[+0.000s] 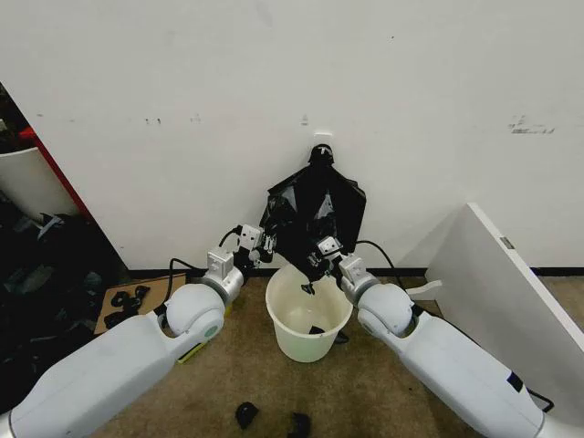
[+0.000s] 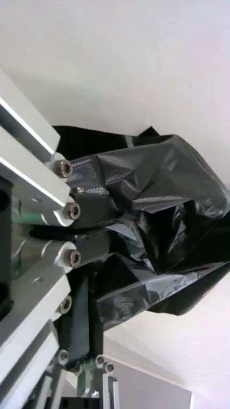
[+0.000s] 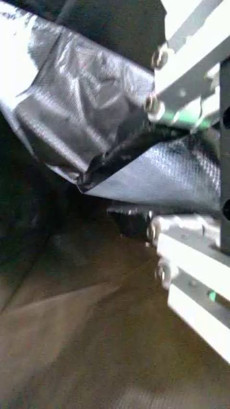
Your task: Place the garbage bag over the trash bin.
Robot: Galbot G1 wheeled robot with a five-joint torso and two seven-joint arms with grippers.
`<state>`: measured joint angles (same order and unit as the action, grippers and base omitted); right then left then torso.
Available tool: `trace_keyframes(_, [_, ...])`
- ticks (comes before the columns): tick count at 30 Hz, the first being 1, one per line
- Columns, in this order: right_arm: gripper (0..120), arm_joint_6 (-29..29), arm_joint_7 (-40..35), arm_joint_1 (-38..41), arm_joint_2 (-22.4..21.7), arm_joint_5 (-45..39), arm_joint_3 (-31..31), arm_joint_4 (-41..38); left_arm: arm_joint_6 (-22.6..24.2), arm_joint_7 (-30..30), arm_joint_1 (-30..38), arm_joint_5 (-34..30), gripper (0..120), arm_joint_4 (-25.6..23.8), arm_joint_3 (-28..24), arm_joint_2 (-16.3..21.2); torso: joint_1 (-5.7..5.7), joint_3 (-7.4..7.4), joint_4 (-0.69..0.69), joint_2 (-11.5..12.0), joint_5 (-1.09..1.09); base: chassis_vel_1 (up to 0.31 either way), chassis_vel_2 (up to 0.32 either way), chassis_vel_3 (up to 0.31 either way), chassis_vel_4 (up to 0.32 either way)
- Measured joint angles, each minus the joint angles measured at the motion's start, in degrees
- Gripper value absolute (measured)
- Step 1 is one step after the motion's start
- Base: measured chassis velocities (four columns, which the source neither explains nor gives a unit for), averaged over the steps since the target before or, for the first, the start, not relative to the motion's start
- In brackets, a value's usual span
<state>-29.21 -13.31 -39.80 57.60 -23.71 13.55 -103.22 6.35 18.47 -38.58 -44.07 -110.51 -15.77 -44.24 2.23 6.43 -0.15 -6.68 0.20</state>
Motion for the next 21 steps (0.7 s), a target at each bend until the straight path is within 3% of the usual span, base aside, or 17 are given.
trace_keyframes(7, [0,-0.29,-1.83,1.07,-0.25,-1.88,0.1,-1.06,-0.05,0.03,-1.89,0.07,0,-0.86,1.96,0.33,0.0,0.0,0.0,0.0,0.0,0.0,0.0,0.0,0.0])
trace_keyframes(13, [0,3.96,-1.83,-2.89,-0.42,-5.21,-4.49,-5.46,-0.24,0.08,-5.56,0.23,0,-2.42,6.58,0.87,0.0,0.0,0.01,0.0,0.0,0.0,0.0,0.0,0.0])
trace_keyframes(21, [0,11.97,1.23,-16.25,-4.23,-12.42,-16.31,-18.24,-0.24,-0.09,-16.62,0.4,0,-11.84,17.88,3.54,-0.02,-0.01,-0.04,0.0,0.0,0.0,0.0,0.0,0.0])
